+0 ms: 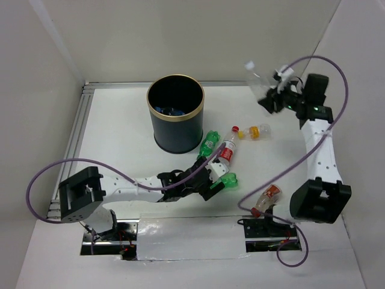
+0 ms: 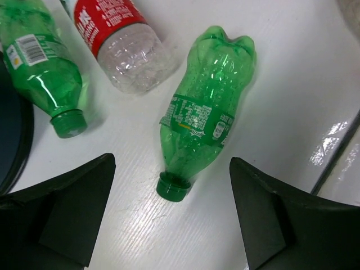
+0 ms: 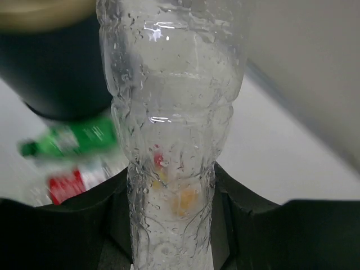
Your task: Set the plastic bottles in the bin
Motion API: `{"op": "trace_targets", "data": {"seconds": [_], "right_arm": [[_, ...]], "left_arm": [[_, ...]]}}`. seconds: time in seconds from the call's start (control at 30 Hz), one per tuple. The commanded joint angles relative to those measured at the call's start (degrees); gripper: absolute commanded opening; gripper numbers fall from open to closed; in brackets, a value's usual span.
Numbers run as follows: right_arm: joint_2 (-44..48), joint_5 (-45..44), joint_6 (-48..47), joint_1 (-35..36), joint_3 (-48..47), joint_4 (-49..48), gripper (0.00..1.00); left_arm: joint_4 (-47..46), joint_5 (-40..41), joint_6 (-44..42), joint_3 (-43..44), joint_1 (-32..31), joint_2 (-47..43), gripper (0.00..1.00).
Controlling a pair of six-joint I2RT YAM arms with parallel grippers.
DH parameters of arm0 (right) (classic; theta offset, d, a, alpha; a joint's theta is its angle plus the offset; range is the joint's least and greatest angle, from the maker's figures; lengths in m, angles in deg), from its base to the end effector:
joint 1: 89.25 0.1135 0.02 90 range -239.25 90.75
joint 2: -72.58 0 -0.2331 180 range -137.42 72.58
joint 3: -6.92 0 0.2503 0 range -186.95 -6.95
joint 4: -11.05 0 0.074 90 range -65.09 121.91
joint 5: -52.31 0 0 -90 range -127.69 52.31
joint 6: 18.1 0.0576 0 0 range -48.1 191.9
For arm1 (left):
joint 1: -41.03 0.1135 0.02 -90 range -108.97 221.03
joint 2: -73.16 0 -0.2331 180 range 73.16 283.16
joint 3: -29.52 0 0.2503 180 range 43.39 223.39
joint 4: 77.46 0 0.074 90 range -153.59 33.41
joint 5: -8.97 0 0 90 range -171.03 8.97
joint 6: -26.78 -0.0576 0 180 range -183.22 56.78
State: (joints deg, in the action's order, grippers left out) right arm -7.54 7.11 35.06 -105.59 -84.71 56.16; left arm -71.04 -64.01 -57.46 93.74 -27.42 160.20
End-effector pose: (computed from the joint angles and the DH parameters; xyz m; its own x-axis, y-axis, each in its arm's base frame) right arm 0.3194 -0.0513 0.3295 -0.2070 -0.3827 -0.9004 -0.6094 0.7704 -0.1873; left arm 0.1447 -0.3206 0.1862 -0.2584 0.3929 -0.8825 0.7735 0.6314 0.0547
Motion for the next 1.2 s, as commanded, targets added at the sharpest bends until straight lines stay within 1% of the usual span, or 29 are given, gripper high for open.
{"op": "trace_targets", "data": {"seconds": [0.0,0.03,0.07,0.1,0.13,0.17,0.23,0.27,0.3,0.33,0.47,0.5,0.53,0.57,0.6,0.7,0.77,0.8,0.83,0.87,0.9,0.93,0.97,1.0,1.03,1.07,1.1,1.13,1.17], "right_arm": [[1.9,13.0,13.1,12.2,-4.7,-13.9,0.10],[1.0,9.1,14.9,19.8,-8.1,-16.8,0.11],[-2.2,7.3,16.1,23.4,-10.3,-19.8,0.11],[-4.3,6.3,17.6,26.3,-12.7,-20.8,0.15],[-6.7,4.9,18.5,28.9,-18.0,-21.3,0.15],[-11.9,3.7,19.9,33.2,-20.9,-21.3,0.15],[-17.4,3.0,20.0,36.4,-27.1,-19.7,0.17],[-20.0,1.7,20.5,38.9,-32.1,-19.0,0.18],[-24.1,0.7,21.4,40.4,-35.2,-19.0,0.22],[-25.9,0.7,22.2,40.4,-35.3,-19.0,0.23],[-33.5,0.7,24.4,41.7,-42.5,-17.9,0.49],[-34.7,0.0,25.3,41.7,-43.5,-17.9,0.72],[-36.4,0.0,26.3,41.7,-44.4,-17.3,0.87],[-36.4,-0.7,26.9,41.7,-45.2,-17.3,0.97],[-36.4,-1.2,27.4,41.7,-45.8,-17.3,1.00],[-33.5,-1.2,27.4,39.5,-45.3,-16.1,1.00],[-30.6,-0.1,27.4,35.8,-43.9,-14.0,1.00],[-29.5,0.5,27.4,34.4,-40.9,-13.4,1.00],[-26.5,1.2,27.4,31.3,-38.6,-12.9,1.00],[-24.8,1.2,26.9,29.7,-35.9,-12.3,1.00],[-22.9,2.0,26.1,28.1,-30.1,-12.3,1.00],[-19.2,2.0,25.4,25.2,-27.2,-11.5,0.98],[-17.2,2.0,23.5,23.8,-24.3,-10.3,0.96],[-15.4,1.4,23.0,22.2,-21.6,-9.7,0.91],[-13.5,0.5,23.0,19.4,-15.9,-9.7,0.89],[-10.2,-0.5,22.4,17.8,-13.3,-9.0,0.86],[-8.7,-1.7,22.4,16.4,-11.1,-9.0,0.86],[-7.3,-4.9,22.4,13.6,-6.6,-9.0,0.91],[-5.0,-6.2,22.4,12.1,-4.6,-8.4,0.99]], "left_arm": [[-6.4,2.4,-1.5,0.1,-0.5,2.7,0.95],[-6.4,2.4,-1.5,0.1,-1.0,2.7,0.95],[-6.4,2.4,-0.8,0.1,-1.0,3.4,0.95],[-7.1,2.4,-0.3,0.1,-1.7,3.9,0.95],[-7.1,2.9,-0.3,0.1,-1.7,3.9,0.95],[-7.6,2.9,0.4,-0.4,-2.3,3.9,0.95],[-7.6,3.5,0.4,-0.4,-2.3,4.4,0.96],[-7.6,4.4,1.1,-0.4,-2.3,4.4,0.96],[-7.6,5.1,1.1,-0.4,-2.3,5.1,0.96],[-7.6,5.1,1.1,-0.4,-2.3,5.2,0.96],[-7.6,6.5,1.6,0.9,-2.3,7.9,0.96],[-8.2,6.5,1.6,1.5,-2.8,8.5,0.96],[-8.2,5.9,1.0,1.5,-2.8,9.2,0.96],[-8.2,5.9,0.2,2.3,-2.8,9.9,0.96],[-8.2,5.9,-0.3,3.4,-2.8,11.6,0.96],[-8.2,5.4,-2.5,4.9,-2.8,14.2,0.96],[-8.2,3.8,-3.8,5.6,-2.8,16.7,0.96],[-8.2,3.8,-4.3,6.7,-2.8,17.7,0.94],[-7.7,3.2,-4.9,8.2,-2.8,18.8,0.90],[-7.7,2.1,-4.9,8.7,-2.8,20.2,0.81],[-7.0,1.4,-4.9,8.7,-2.8,20.2,0.55],[-7.0,0.7,-4.4,8.7,-2.8,20.2,0.38],[-7.0,0.0,-3.8,8.7,-2.8,19.5,0.26],[-7.0,0.0,-2.7,8.1,-2.8,18.7,0.19],[-6.1,-0.6,-2.0,7.3,-2.8,17.6,0.10],[-5.4,-0.6,-1.4,7.3,-2.8,16.3,0.07],[-4.6,-0.6,-0.7,6.4,-2.8,14.7,0.06],[-4.6,-0.6,-0.7,5.6,-2.8,10.2,0.01],[-4.1,-0.6,-0.7,4.2,-3.4,7.6,0.01]]}}
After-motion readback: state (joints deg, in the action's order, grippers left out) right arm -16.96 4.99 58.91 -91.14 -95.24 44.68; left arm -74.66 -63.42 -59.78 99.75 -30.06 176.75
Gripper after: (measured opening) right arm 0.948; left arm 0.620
